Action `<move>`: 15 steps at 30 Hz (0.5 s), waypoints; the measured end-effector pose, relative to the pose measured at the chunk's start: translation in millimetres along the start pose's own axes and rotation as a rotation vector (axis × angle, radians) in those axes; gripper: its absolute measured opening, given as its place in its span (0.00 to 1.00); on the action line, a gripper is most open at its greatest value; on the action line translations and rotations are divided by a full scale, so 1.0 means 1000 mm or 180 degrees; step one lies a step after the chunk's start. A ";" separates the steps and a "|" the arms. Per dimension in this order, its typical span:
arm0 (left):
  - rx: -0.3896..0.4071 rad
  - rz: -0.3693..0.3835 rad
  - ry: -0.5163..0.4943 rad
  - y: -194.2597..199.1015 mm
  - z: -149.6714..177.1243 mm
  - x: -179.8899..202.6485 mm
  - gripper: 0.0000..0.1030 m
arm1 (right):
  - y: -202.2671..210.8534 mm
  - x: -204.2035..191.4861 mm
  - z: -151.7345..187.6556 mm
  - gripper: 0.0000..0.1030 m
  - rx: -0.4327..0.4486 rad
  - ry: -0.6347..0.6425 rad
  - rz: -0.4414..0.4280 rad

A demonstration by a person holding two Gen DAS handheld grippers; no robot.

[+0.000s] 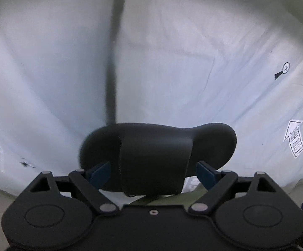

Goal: Organize scattered shoes

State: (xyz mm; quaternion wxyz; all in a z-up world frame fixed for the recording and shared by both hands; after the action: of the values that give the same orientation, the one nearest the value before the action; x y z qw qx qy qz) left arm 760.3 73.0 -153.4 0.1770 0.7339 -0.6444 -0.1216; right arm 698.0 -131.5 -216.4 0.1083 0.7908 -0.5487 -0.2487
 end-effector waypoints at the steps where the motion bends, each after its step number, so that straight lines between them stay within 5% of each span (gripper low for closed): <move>1: -0.0015 0.0006 0.0017 -0.004 0.001 0.001 0.87 | -0.004 0.001 0.000 1.00 -0.0012 0.0005 0.0017; 8: -0.0200 -0.0115 0.0112 -0.026 0.005 0.007 0.88 | -0.016 0.007 0.004 1.00 -0.0108 0.0032 0.0097; 10: -0.0226 -0.0148 0.0149 -0.030 0.006 0.006 0.75 | -0.014 0.009 0.005 1.00 -0.0125 0.0015 0.0105; 15: -0.0201 -0.0200 0.0322 -0.030 0.005 0.002 0.74 | 0.001 0.015 0.012 1.00 -0.0166 -0.0002 0.0161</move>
State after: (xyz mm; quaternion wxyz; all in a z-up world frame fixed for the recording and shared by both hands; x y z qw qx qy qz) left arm 785.8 73.7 -171.0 0.2285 0.7530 -0.6071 -0.1101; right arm 695.2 -144.2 -230.5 0.1350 0.7735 -0.5619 -0.2603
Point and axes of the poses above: each gripper's, at about its wrist camera, not at the fingertips, and y roughly against the way its jaws point, x to its right, z to its underside, the point moved 8 cm from there along -y, roughly the way its jaws point, and after that the axes turned 11 degrees about -z, right-handed, at the moved point
